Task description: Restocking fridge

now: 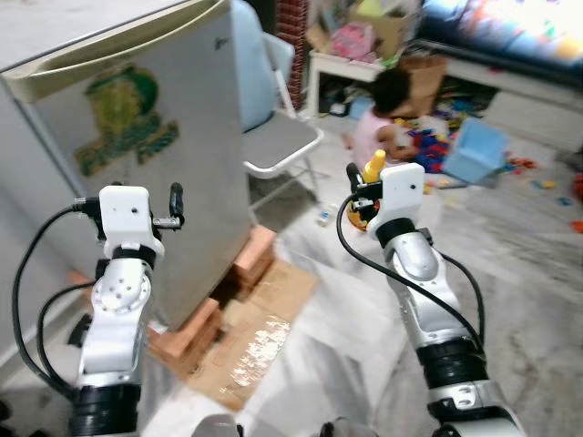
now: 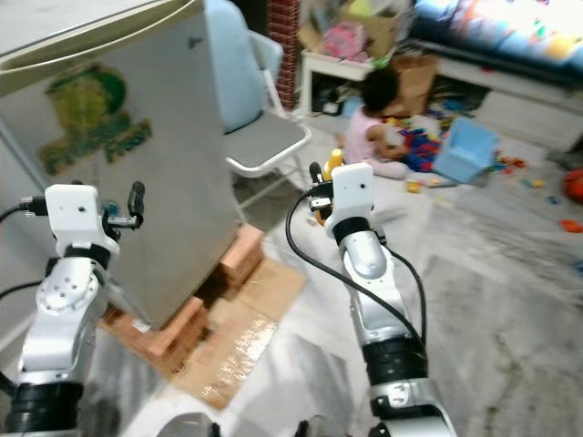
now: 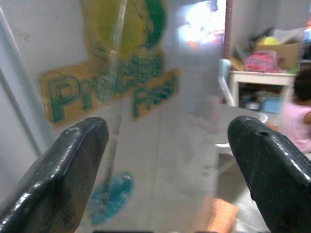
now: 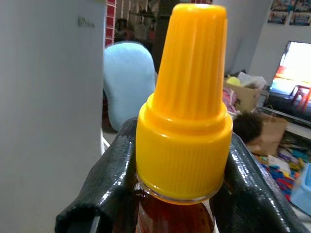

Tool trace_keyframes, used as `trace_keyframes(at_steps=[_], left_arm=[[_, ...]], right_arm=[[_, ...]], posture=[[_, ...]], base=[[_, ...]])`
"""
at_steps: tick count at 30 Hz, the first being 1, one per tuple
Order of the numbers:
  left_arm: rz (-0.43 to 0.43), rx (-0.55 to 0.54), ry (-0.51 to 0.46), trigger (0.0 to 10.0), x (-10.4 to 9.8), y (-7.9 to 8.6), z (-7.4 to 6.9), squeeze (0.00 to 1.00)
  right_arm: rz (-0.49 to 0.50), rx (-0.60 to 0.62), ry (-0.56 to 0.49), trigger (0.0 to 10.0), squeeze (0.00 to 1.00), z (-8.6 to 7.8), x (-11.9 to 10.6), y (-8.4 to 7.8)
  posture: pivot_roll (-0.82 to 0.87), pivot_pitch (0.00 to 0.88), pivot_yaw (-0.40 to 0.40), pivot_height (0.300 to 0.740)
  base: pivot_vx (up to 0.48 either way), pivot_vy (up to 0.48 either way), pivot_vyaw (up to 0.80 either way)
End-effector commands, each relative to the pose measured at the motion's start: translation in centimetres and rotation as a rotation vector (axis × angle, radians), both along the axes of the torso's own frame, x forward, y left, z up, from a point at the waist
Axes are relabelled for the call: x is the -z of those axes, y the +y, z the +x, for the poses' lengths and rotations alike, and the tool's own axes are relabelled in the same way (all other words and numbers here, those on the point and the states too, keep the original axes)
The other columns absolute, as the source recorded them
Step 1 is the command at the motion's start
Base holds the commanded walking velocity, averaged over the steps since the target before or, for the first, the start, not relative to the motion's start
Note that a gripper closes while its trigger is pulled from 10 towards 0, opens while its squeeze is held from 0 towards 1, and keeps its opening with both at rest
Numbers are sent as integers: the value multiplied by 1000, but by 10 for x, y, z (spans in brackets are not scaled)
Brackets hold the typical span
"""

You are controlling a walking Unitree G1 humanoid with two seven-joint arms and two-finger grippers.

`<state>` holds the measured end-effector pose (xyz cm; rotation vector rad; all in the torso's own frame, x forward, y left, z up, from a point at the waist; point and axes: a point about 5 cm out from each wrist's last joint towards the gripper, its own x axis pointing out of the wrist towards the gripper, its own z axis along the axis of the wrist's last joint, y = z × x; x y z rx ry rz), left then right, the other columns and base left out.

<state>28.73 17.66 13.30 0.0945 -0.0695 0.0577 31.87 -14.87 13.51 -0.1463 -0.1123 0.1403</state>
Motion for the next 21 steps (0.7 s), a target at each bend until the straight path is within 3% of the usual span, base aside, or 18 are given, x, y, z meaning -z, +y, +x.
trace_keyframes(at_steps=[1,6,15,21], left_arm=[[11,22,-8,10000,2,0,-2,0],[-2,31,4,10000,6,-4,-3,0],[-22,73,-2,10000,4,-7,0,0],[-27,170,39,10000,13,-10,-14,0]], right_arm=[[7,17,-26,10000,0,-3,-5,-7],[-15,48,4,10000,0,-9,5,-17],[-26,25,-24,10000,0,-2,-4,-12],[-46,35,6,10000,0,-7,3,-19]], posture=[[65,0,-64,740],[63,0,-77,740],[59,0,-87,740],[58,0,-91,740]], base=[[0,480,0],[0,469,0],[0,446,0],[0,0,0]])
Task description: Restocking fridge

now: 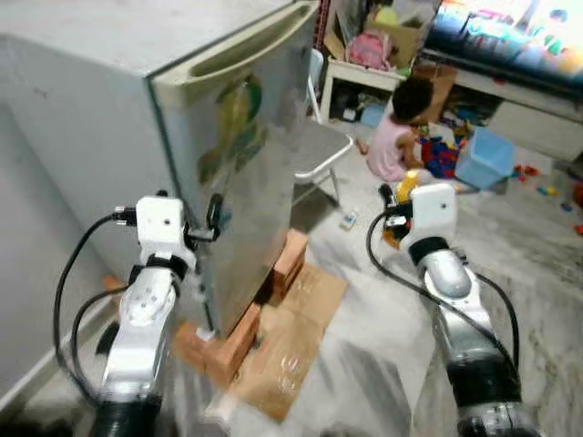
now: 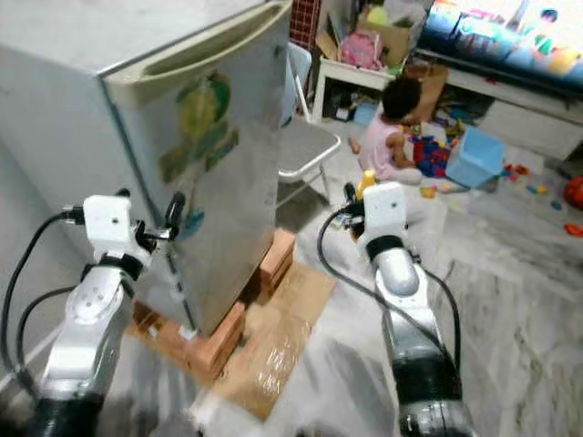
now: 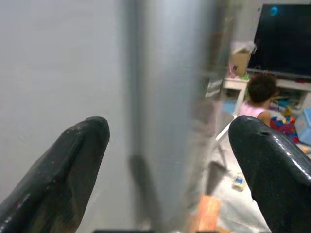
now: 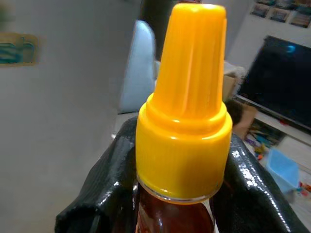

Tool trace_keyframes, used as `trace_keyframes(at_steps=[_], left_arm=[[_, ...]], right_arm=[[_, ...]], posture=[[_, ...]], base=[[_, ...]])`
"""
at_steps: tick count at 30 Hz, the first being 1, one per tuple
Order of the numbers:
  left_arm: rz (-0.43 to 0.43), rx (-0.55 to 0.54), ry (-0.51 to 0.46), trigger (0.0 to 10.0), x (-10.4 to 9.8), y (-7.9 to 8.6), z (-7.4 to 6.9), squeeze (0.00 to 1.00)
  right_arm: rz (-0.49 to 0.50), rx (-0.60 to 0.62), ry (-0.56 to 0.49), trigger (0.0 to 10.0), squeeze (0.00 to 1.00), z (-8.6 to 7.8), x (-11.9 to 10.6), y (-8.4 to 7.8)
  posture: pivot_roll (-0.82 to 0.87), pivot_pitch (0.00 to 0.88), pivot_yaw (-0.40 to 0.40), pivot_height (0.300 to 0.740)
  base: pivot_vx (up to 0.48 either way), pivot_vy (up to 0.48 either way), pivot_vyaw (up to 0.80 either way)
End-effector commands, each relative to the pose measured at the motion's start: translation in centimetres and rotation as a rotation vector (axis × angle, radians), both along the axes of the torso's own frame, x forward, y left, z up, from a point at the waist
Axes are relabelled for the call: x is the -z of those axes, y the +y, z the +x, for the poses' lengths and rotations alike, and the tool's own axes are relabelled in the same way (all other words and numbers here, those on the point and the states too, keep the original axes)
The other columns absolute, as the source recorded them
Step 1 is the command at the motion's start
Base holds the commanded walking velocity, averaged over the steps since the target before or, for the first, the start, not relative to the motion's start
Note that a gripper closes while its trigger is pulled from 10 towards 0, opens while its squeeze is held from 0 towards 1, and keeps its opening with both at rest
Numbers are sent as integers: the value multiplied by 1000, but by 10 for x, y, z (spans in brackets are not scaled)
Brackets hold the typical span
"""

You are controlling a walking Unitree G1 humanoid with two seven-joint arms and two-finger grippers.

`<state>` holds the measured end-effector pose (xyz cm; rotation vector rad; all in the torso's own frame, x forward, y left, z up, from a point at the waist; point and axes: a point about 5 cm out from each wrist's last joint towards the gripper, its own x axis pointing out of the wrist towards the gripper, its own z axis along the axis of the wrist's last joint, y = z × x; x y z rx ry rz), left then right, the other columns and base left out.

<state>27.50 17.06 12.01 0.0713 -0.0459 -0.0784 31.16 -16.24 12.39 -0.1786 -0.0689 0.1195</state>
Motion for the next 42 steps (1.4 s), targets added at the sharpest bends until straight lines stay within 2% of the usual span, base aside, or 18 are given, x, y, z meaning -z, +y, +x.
trace_keyframes(at_steps=[1,4,8,12,17,21,28,35,38,42], left_arm=[[-8,35,10,10000,0,-4,-2,0],[13,98,36,10000,6,-2,-12,0],[40,107,46,10000,8,1,-14,0],[27,107,54,10000,5,10,-8,0],[52,116,46,10000,2,16,1,0],[60,97,39,10000,-2,21,3,0],[75,84,39,10000,-1,26,-5,0],[34,153,52,10000,1,17,-2,0],[38,166,58,10000,1,11,4,0],[-7,203,50,10000,1,-5,16,0]], right_arm=[[-13,9,-34,10000,0,0,-9,-5],[-6,18,-15,10000,0,-6,-5,-10],[4,35,0,10000,0,-11,-1,-15],[15,65,37,10000,0,-24,6,-19],[16,99,55,10000,0,-36,11,-27],[4,96,74,10000,0,-41,13,-29],[-6,84,93,10000,0,-39,14,-27],[-21,69,99,10000,0,-37,13,-26],[-27,66,112,10000,0,-37,14,-29],[-45,51,136,10000,0,-42,17,-28]], posture=[[58,0,-91,740],[50,0,-75,740],[50,0,-68,740],[30,0,-47,740],[14,0,-43,740],[20,0,-48,740],[33,0,-65,740],[30,0,-74,740],[34,0,-82,740],[31,0,-85,740]], base=[[0,0,0],[0,0,0],[0,0,0],[0,77,-800],[0,427,-535],[0,480,0],[0,137,0],[0,0,0],[0,0,0],[0,0,0]])
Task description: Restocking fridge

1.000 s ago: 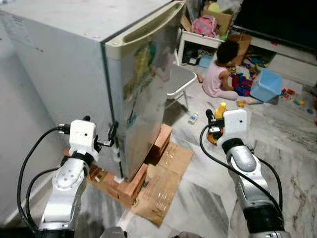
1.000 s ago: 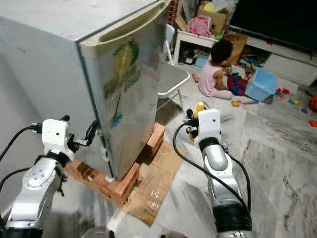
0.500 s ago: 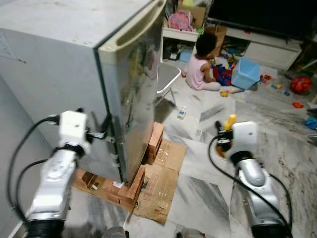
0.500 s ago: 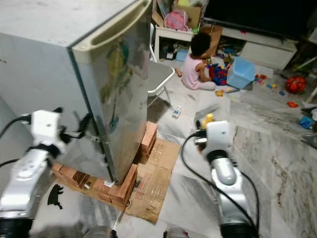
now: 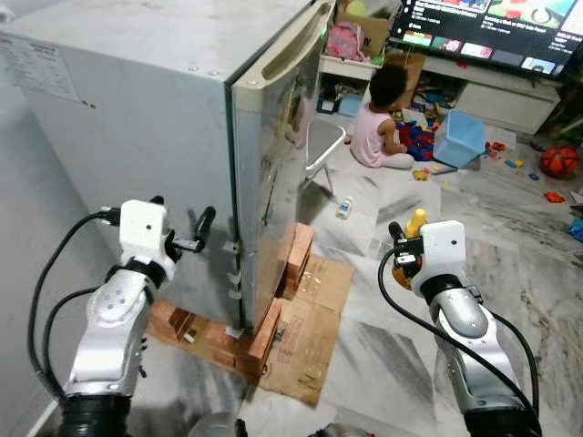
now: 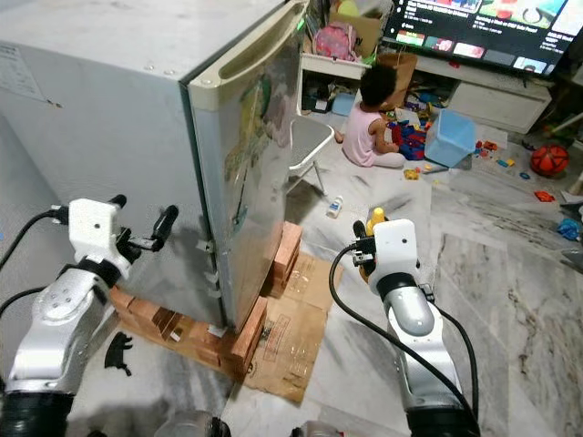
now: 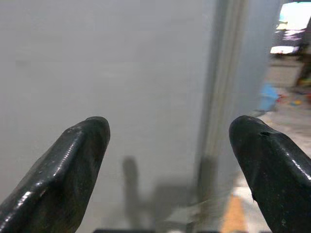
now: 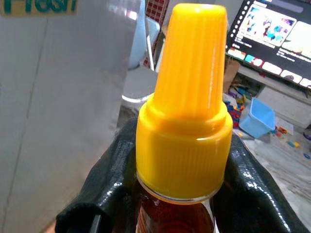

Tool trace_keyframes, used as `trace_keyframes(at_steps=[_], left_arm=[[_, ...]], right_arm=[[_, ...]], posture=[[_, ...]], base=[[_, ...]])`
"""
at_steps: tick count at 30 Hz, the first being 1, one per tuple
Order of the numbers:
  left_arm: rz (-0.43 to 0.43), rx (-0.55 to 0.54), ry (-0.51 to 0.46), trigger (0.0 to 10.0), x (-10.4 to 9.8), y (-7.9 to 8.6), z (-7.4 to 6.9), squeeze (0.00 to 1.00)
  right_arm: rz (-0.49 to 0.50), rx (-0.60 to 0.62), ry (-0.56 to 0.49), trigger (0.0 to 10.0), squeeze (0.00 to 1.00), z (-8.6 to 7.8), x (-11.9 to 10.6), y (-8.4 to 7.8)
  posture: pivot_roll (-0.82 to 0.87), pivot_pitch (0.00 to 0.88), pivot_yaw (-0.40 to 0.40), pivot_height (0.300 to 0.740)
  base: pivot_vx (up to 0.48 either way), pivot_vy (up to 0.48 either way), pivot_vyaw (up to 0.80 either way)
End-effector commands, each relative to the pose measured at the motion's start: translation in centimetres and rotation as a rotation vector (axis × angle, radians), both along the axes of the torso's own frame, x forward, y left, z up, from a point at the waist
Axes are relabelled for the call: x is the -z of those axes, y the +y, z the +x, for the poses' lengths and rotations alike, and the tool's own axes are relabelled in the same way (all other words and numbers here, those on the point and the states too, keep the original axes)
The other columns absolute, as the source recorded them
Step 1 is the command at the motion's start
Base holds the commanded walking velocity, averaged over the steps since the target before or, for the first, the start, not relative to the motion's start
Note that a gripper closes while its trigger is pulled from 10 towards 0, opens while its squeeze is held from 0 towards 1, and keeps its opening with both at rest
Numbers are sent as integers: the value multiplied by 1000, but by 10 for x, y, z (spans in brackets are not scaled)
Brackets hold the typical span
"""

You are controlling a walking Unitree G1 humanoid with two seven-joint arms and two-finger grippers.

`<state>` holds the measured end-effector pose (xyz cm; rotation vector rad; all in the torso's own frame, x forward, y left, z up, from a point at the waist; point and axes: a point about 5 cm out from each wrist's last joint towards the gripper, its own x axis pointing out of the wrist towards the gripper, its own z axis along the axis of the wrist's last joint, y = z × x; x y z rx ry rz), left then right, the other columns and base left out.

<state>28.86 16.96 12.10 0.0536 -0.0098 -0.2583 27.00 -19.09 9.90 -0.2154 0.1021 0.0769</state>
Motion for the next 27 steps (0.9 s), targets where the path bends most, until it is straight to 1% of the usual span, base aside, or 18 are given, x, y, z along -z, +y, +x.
trace_keyframes(at_steps=[1,4,5,7,13,17,20,22,25,26,27], left_arm=[[-14,49,6,10000,1,-10,4,0],[-28,98,-13,10000,-3,-24,10,0],[-28,98,-13,10000,-3,-24,10,0],[-34,125,-25,10000,-4,-33,13,0],[-38,141,-33,10000,-5,-39,18,0],[-45,144,-40,10000,-7,-44,24,0],[-32,128,-39,10000,-5,-43,27,0],[-29,103,-39,10000,-5,-41,30,0],[-29,94,-42,10000,-6,-41,33,0],[-31,96,-43,10000,-6,-42,33,0],[-57,119,-35,10000,-7,-48,35,0]], right_arm=[[2,-14,-20,10000,0,-1,-7,1],[2,-21,-15,10000,0,-3,-6,0],[2,-21,-15,10000,0,-3,-6,0],[3,-6,-12,10000,0,-3,-6,-3],[11,-4,-10,10000,0,-3,-6,0],[19,-6,-5,10000,0,-2,-5,3],[18,-2,-10,10000,0,-1,-7,2],[16,6,-12,10000,0,0,-7,1],[16,10,-12,10000,0,0,-7,0],[17,10,-11,10000,0,-1,-7,0],[21,9,-8,10000,0,-1,-6,0]], posture=[[26,0,-83,740],[15,0,-75,740],[15,0,-75,740],[14,0,-68,740],[16,0,-63,740],[12,0,-60,740],[7,0,-56,740],[7,0,-56,740],[6,0,-54,740],[7,0,-55,740],[8,0,-57,740]], base=[[0,0,0],[0,0,0],[0,0,0],[0,0,0],[0,0,0],[276,0,0],[265,0,0],[0,0,0],[0,0,0],[0,0,0],[0,0,0]])
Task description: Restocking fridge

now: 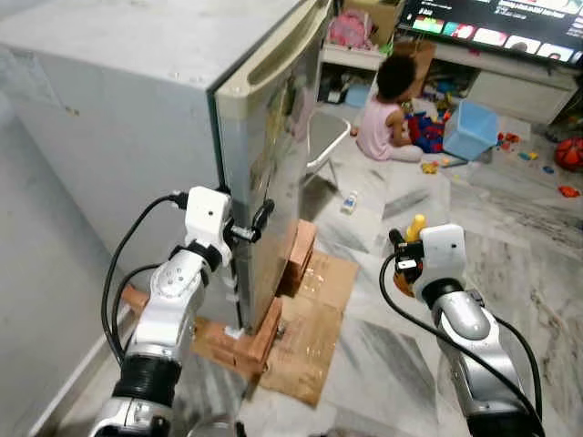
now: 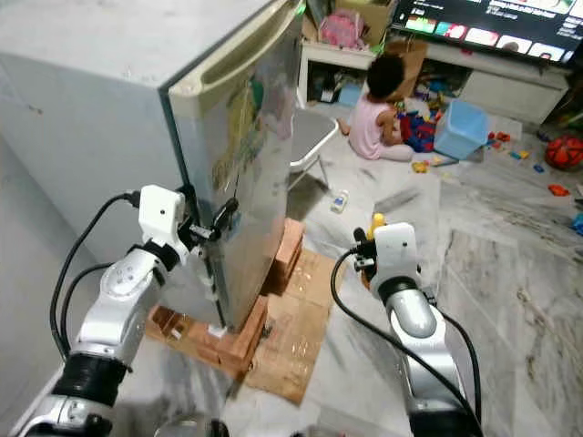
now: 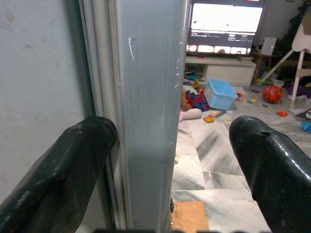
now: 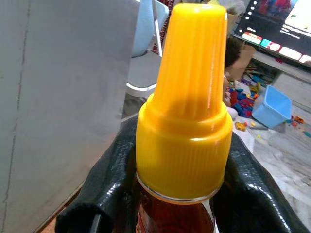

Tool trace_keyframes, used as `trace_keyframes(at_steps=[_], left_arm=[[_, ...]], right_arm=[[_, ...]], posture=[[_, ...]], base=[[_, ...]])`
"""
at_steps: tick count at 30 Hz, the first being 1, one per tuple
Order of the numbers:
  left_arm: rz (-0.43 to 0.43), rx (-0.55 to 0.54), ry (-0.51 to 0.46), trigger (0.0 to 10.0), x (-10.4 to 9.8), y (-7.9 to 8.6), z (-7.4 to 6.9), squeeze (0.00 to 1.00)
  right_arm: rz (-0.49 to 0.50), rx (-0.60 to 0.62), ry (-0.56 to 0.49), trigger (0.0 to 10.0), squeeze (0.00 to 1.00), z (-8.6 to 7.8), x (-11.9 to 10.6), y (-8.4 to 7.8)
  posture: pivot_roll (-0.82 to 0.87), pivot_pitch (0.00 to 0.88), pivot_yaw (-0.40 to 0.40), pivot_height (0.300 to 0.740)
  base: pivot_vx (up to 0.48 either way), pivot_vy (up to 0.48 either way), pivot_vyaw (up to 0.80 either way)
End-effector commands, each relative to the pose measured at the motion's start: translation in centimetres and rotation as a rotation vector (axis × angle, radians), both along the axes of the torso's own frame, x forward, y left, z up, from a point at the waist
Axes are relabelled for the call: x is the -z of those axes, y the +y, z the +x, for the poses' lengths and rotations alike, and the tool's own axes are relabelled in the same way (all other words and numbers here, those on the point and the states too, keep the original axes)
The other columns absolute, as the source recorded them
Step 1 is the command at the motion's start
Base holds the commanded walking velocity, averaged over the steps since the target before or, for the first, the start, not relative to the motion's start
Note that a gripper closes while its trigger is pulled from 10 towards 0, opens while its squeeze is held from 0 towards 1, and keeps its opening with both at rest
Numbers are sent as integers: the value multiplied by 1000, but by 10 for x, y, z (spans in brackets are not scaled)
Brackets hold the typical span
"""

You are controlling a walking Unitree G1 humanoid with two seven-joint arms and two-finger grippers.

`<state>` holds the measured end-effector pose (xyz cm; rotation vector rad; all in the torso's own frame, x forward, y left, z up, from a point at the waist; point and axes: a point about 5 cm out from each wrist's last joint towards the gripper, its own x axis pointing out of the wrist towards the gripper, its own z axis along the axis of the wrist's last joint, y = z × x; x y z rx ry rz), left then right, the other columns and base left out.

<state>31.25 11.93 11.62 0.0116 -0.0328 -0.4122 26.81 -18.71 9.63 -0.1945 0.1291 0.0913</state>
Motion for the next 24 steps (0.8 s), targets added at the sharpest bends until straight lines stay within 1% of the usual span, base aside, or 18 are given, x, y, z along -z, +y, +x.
trace_keyframes(at_steps=[1,2,4,5,6,8,11,12,13,14,17,19,22,24], left_arm=[[-39,-18,-8,10000,-12,-3,11,0],[-39,-18,-8,10000,-12,-3,11,0],[-44,66,9,10000,-12,-17,9,0],[-31,186,28,10000,-12,-35,3,0],[-17,355,48,10000,-12,-60,-8,0],[3,576,67,10000,-13,-88,-26,0],[11,782,62,10000,-21,-113,-47,0],[11,782,62,10000,-21,-113,-47,0],[19,842,47,10000,-26,-121,-52,0],[19,842,47,10000,-26,-121,-52,0],[28,801,27,10000,-28,-119,-45,0],[52,744,22,10000,-26,-109,-41,0],[79,630,3,10000,-23,-97,-35,0],[71,502,-8,10000,-23,-83,-29,0]], right_arm=[[5,17,-36,10000,0,0,-8,-3],[5,17,-36,10000,0,0,-8,-3],[7,11,-28,10000,0,-1,-7,-1],[13,2,-18,10000,0,-3,-5,0],[16,-3,-4,10000,0,-5,-3,1],[19,0,15,10000,0,-8,-1,0],[6,58,60,10000,0,-14,4,-8],[6,58,60,10000,0,-14,4,-8],[13,113,93,10000,0,-19,6,-15],[13,113,93,10000,0,-19,6,-15],[14,149,123,10000,0,-27,9,-20],[12,147,133,10000,0,-31,12,-19],[14,149,139,10000,0,-30,13,-19],[16,149,136,10000,0,-28,11,-18]], posture=[[8,0,-57,740],[8,0,-57,740],[11,0,-58,740],[14,0,-61,740],[17,0,-63,740],[17,0,-64,740],[11,0,-62,740],[11,0,-62,740],[5,0,-58,740],[5,0,-58,740],[1,0,-53,740],[1,0,-52,740],[2,0,-51,740],[7,0,-51,740]], base=[[0,0,0],[0,0,0],[0,0,0],[0,0,0],[0,0,0],[0,0,0],[0,0,0],[0,0,0],[0,0,0],[0,0,0],[0,0,0],[0,0,0],[0,0,0],[0,0,0]])
